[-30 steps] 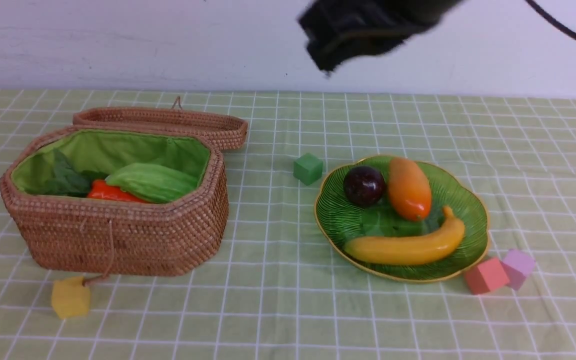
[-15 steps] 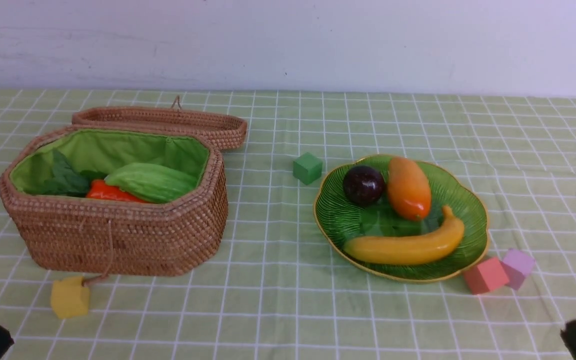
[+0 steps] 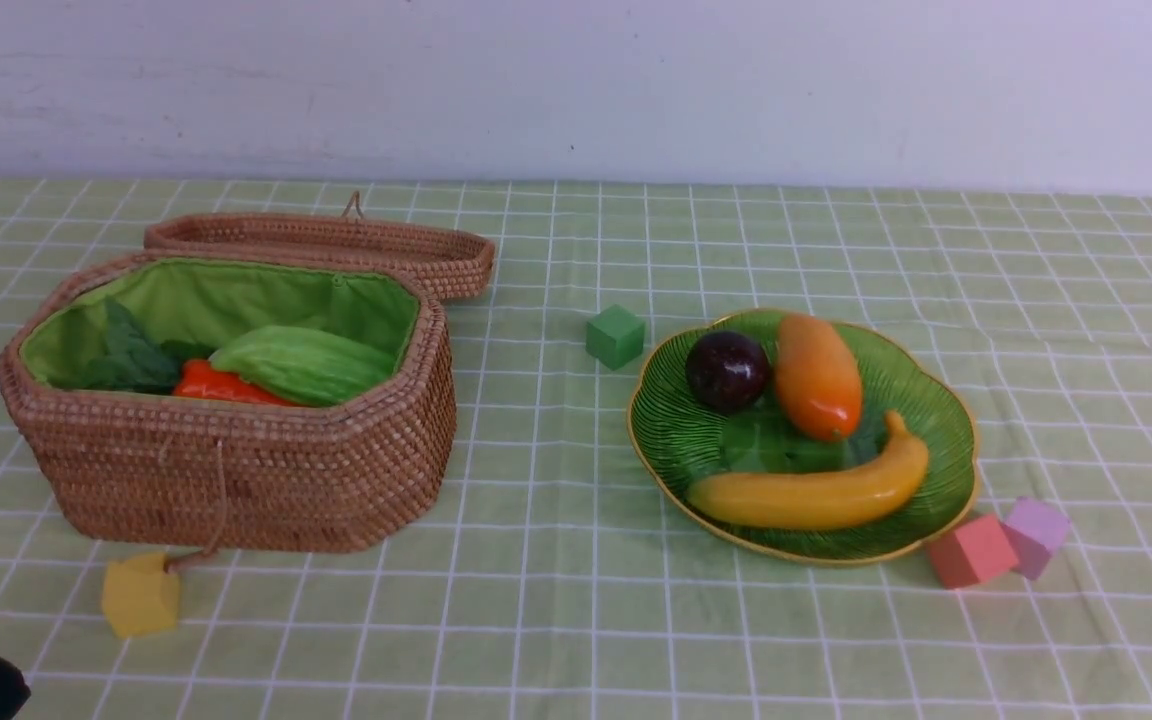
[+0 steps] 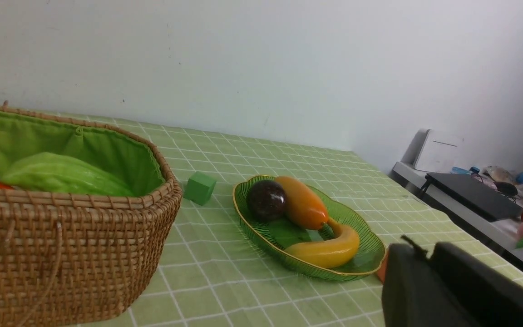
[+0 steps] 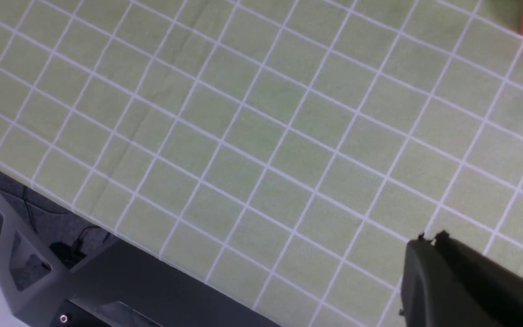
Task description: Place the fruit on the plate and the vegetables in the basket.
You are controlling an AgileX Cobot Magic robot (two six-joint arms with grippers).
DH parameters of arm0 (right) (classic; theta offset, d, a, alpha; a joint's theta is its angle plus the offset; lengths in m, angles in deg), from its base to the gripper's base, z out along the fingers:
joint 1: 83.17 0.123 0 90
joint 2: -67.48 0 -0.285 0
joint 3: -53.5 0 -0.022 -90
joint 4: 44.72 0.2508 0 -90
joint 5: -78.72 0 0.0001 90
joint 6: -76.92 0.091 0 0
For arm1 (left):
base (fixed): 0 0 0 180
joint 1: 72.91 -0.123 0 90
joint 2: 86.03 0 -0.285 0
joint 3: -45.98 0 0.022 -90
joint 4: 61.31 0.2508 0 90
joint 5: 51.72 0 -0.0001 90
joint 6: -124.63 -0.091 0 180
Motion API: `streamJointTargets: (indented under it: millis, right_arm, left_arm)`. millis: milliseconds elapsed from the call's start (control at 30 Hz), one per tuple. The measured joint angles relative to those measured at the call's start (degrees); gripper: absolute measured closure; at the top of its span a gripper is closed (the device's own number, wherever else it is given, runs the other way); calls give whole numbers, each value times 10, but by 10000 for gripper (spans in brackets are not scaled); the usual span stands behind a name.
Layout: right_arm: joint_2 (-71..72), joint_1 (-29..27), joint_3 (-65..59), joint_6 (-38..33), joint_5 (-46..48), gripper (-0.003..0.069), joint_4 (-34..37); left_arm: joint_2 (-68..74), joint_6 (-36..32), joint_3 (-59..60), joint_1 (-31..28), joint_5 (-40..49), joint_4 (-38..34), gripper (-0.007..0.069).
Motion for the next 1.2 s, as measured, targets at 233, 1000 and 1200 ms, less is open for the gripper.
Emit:
streamJointTargets:
  millis: [233,1000,1200]
  right_arm:
    - [74,-122,-52,-91,-65,662,12]
    - [478,-410,-587,-314,-488,678,143]
    - [478,-410,-587,-314,-488,676,143]
  left_arm:
    - [0,0,0,0,3,0,566]
    - [0,0,0,0,3,0,553]
    - [0,0,0,0,3,0,550]
